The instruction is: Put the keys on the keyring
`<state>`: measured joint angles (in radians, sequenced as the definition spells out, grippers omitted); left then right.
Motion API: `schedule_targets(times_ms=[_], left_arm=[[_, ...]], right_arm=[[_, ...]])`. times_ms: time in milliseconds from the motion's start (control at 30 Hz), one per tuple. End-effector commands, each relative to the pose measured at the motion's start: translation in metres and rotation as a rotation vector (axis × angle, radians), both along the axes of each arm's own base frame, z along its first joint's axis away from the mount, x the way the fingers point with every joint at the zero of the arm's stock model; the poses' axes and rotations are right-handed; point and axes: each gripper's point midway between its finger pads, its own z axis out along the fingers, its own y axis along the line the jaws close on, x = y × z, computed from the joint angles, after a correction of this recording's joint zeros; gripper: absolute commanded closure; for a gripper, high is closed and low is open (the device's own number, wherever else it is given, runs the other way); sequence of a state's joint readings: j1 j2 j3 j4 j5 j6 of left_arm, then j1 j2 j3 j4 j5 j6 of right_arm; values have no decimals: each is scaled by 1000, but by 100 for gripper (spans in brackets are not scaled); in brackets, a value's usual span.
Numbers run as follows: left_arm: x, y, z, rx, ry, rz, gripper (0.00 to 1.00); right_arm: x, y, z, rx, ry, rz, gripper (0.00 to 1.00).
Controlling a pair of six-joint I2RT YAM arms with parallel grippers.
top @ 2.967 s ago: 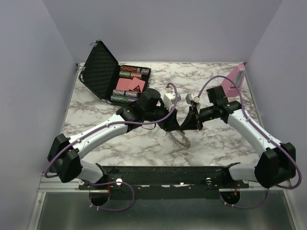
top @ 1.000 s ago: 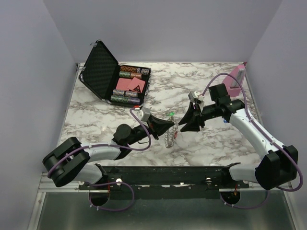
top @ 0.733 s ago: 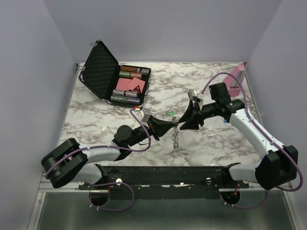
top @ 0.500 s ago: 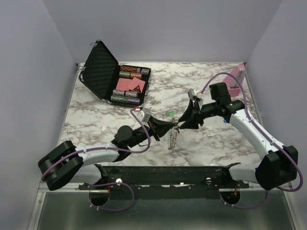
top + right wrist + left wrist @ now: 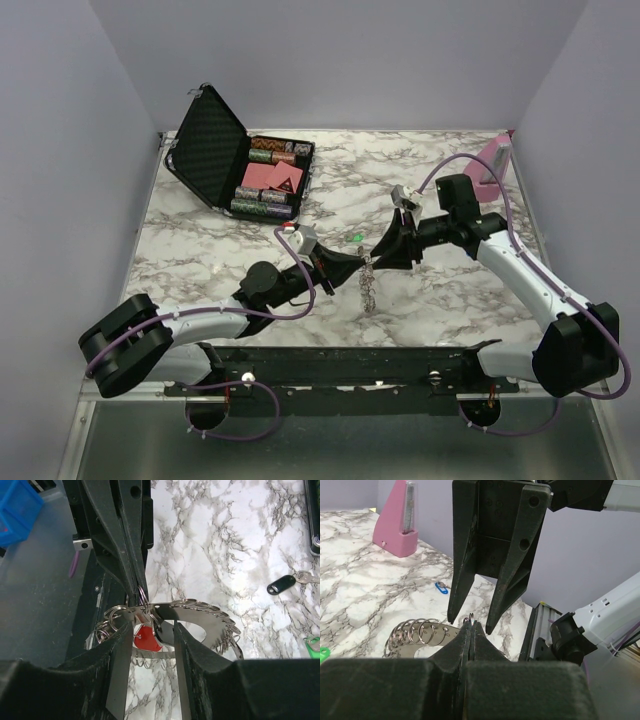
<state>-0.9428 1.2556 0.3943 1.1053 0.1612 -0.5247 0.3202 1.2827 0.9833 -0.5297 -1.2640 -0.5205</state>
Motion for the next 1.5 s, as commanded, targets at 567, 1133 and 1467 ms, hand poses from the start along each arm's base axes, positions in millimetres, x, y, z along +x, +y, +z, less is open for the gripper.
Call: schedule_targets(times_ms=[567,1133,1467], left_arm=[[-12,-3,33,-96,-100,-58,100],[-18,-2,40,-125,-126,-81,100],[-22,0,51,-173,-154,-96,100]], right_arm=[[-13,4,10,89,81,69,67],[-22,4,14,128,98,112,87],[-24,4,14,134,108,119,88]])
